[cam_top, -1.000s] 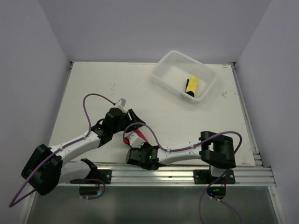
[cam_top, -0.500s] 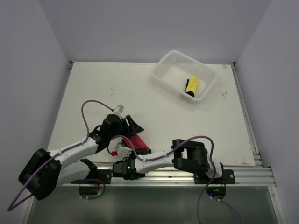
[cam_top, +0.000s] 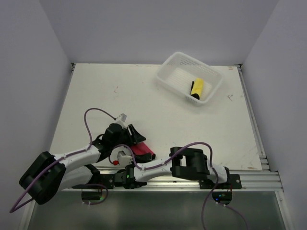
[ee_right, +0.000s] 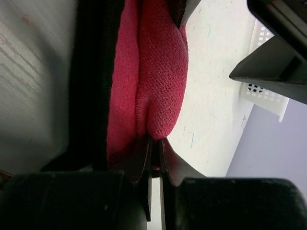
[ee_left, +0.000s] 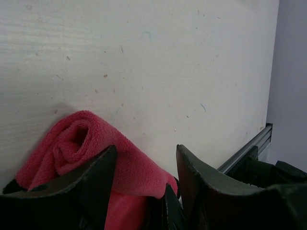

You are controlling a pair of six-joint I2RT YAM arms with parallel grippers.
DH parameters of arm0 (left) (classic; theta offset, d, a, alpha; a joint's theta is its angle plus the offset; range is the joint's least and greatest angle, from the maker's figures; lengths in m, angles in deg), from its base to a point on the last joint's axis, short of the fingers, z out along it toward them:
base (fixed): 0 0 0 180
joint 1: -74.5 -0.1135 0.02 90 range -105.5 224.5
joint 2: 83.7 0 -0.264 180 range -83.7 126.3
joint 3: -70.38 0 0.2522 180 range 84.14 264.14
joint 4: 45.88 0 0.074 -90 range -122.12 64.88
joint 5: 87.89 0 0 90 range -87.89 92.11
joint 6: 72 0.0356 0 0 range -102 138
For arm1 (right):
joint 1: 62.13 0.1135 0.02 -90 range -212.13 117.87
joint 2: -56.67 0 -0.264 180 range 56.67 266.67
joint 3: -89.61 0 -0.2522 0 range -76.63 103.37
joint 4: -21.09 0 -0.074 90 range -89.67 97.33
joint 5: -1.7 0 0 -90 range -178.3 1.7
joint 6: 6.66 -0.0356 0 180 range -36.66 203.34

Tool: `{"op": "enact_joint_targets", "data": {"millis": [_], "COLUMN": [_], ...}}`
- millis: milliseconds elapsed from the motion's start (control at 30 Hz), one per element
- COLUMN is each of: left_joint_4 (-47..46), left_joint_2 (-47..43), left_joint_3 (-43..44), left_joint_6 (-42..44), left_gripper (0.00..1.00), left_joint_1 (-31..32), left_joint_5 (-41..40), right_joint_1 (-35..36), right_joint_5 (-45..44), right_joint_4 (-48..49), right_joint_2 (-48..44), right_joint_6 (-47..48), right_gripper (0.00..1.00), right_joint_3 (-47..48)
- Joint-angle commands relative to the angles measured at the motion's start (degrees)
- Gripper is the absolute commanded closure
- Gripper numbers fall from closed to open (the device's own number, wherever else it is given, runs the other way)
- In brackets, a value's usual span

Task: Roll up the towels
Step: Roll the towel

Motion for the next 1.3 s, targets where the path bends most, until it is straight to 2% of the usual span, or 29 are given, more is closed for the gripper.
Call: {"op": "enact_joint_targets", "data": {"millis": [0,67,200,300,433,600,733,800,833,867,967,1067,1100,1133,1200,1233,1267], "left_joint_4": [2.32,2.5,2.59,1.8,1.1,0.04,-0.92,-0.84,-0.84,-0.75,-0.84,-1.54,-1.8,-2.15,-3.12,-3.47,-4.43], "left_joint_2": [0.94,1.55,4.18,5.51,6.74,8.5,8.59,8.76,8.76,8.68,8.85,9.2,9.38,9.64,9.73,9.56,9.64], "left_joint_3": [-1.77,-1.95,-2.22,-2.57,-2.66,-3.09,-3.71,-3.62,-3.62,-3.54,-3.62,-3.8,-3.97,-4.15,-4.76,-5.03,-5.64], "left_joint_6": [2.6,2.87,3.75,4.01,4.19,4.37,4.19,4.19,4.28,4.28,4.28,4.36,4.36,4.45,4.54,4.45,4.37], "left_gripper": [0.43,0.43,0.43,0.43,0.43,0.43,0.43,0.43,0.43,0.43,0.43,0.43,0.43,0.43,0.43,0.43,0.43], "left_joint_1": [0.55,0.55,0.47,0.47,0.55,0.55,0.47,0.55,0.55,0.55,0.55,0.55,0.47,0.46,0.55,0.55,0.55], "left_joint_5": [-5.66,-7.07,-8.66,-9.19,-9.54,-9.54,-9.28,-9.28,-9.19,-9.19,-9.19,-8.84,-8.84,-8.58,-8.4,-8.4,-7.96], "right_joint_1": [0.93,1.02,1.37,1.46,1.46,2.08,2.43,2.34,2.34,2.34,-0.46,-9.76,-15.97,-18.99,-26.44,-28.23,-29.72], "right_joint_5": [0.92,0.75,1.1,0.84,-0.83,-2.24,-0.66,2.58,4.16,5.57,14.61,30.58,34.63,43.46,50.81,56.76,59.17], "right_joint_4": [2.28,4.03,10.18,14.05,14.77,11.25,12.65,17.12,19.57,24.65,33.27,39.96,41.73,43.57,47.89,48.6,50.34], "right_joint_2": [-1.31,-3.24,-9.74,-15.37,-18.81,-20.65,-28.53,-33.29,-38.62,-41.2,-50.78,-57.72,-58.7,-59.32,-58.81,-57.76,-56.61], "right_joint_6": [-0.3,-0.21,1.02,1.2,1.02,-1.16,-3.11,-2.94,-2.24,-1.71,-0.47,-3.8,-6.77,-8.1,-12.13,-13.2,-14.26], "right_gripper": [0.92,0.89,0.69,0.59,0.55,0.55,0.55,0.55,0.55,0.54,0.53,0.52,0.52,0.52,0.52,0.52,0.52], "right_joint_3": [-0.28,-1.25,-7.21,-11.26,-13.82,-16.1,-20.67,-25.15,-26.99,-28.84,-34.64,-39.56,-42.01,-43.17,-44.93,-45.11,-45.2]}}
